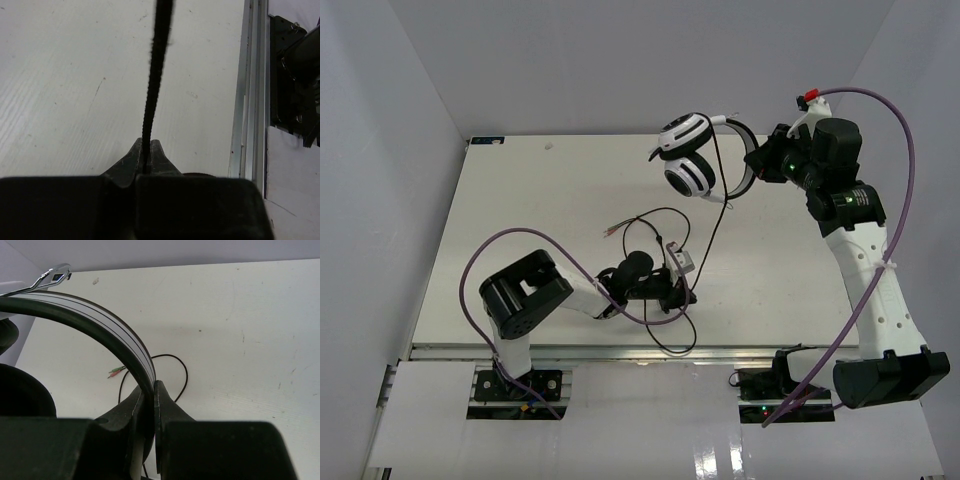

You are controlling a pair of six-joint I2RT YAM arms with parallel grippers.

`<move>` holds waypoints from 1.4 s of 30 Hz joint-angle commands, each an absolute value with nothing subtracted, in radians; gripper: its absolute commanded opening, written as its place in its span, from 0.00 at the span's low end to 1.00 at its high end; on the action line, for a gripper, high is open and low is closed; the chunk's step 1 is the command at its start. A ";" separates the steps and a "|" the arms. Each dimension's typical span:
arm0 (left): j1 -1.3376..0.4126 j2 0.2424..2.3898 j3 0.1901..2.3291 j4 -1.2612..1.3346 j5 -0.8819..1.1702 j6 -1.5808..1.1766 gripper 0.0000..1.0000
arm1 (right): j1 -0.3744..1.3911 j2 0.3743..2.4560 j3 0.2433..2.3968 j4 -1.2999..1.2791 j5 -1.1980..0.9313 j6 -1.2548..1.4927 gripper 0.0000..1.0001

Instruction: Wrap the headphones

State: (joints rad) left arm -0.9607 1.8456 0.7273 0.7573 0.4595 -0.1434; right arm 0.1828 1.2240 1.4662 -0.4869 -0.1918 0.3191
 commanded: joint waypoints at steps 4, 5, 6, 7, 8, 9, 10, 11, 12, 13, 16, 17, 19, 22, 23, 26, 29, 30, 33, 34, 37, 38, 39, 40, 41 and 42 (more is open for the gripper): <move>-0.914 1.641 0.553 0.838 0.489 -0.154 0.00 | 0.105 1.158 1.479 -0.407 -0.269 0.292 0.08; -0.910 1.624 0.546 0.817 0.488 -0.140 0.00 | 0.096 1.160 1.474 -0.405 -0.311 0.272 0.08; -0.904 1.610 0.542 0.816 0.491 -0.140 0.00 | 0.085 1.158 1.471 -0.404 -0.313 0.272 0.08; -0.891 1.590 0.535 0.805 0.497 -0.132 0.00 | 0.071 1.158 1.467 -0.403 -0.355 0.249 0.08; -0.879 1.574 0.530 0.798 0.507 -0.127 0.00 | 0.060 1.158 1.464 -0.403 -0.392 0.230 0.08; -0.870 1.562 0.529 0.798 0.521 -0.128 0.00 | 0.055 1.158 1.463 -0.403 -0.412 0.220 0.08; -0.861 1.549 0.527 0.798 0.532 -0.129 0.00 | 0.049 1.157 1.459 -0.403 -0.415 0.208 0.08; -0.858 1.539 0.529 0.791 0.539 -0.124 0.00 | 0.041 1.157 1.455 -0.404 -0.422 0.199 0.08; -0.858 1.531 0.533 0.784 0.546 -0.118 0.00 | 0.032 1.157 1.451 -0.405 -0.429 0.190 0.08; -0.857 1.523 0.542 0.771 0.557 -0.118 0.00 | 0.023 1.158 1.448 -0.405 -0.433 0.190 0.08; -0.866 1.499 0.588 0.719 0.605 -0.112 0.00 | 0.001 1.173 1.434 -0.405 -0.446 0.190 0.08; -0.872 1.493 0.598 0.706 0.614 -0.106 0.00 | -0.021 1.177 1.431 -0.403 -0.451 0.194 0.08; -0.894 1.471 0.623 0.674 0.630 -0.097 0.00 | -0.028 1.191 1.427 -0.401 -0.448 0.201 0.08; -0.944 1.444 0.659 0.623 0.642 -0.076 0.00 | -0.036 1.212 1.425 -0.398 -0.440 0.209 0.08; -0.960 1.435 0.673 0.598 0.648 -0.063 0.00 | -0.038 1.221 1.422 -0.394 -0.437 0.209 0.08; -0.991 1.410 0.713 0.492 0.653 -0.012 0.00 | -0.050 1.238 1.414 -0.383 -0.458 0.207 0.08; -0.984 1.404 0.704 0.418 0.633 0.056 0.00 | -0.072 1.242 1.413 -0.372 -0.558 0.214 0.08; -0.977 1.406 0.696 0.405 0.623 0.072 0.00 | -0.079 1.239 1.412 -0.365 -0.600 0.214 0.08; -0.933 1.437 0.642 0.432 0.637 0.059 0.00 | -0.088 1.205 1.406 -0.332 -0.683 0.186 0.08; -0.911 1.444 0.626 0.451 0.643 0.047 0.00 | -0.089 1.195 1.406 -0.331 -0.714 0.164 0.08; -0.814 1.462 0.590 0.553 0.696 0.004 0.00 | -0.094 1.172 1.386 -0.331 -0.830 0.103 0.08; -0.787 1.471 0.594 0.561 0.714 -0.016 0.00 | -0.093 1.162 1.375 -0.332 -0.871 0.078 0.08; -0.755 1.485 0.609 0.564 0.739 -0.032 0.00 | -0.092 1.148 1.358 -0.334 -0.905 0.051 0.08; -0.737 1.496 0.630 0.554 0.751 -0.030 0.00 | -0.093 1.135 1.343 -0.339 -0.936 0.025 0.08; -0.722 1.506 0.650 0.539 0.761 -0.025 0.00 | -0.094 1.118 1.330 -0.341 -0.961 0.001 0.08; -0.706 1.522 0.678 0.515 0.775 -0.017 0.00 | -0.094 1.101 1.315 -0.347 -0.975 -0.035 0.08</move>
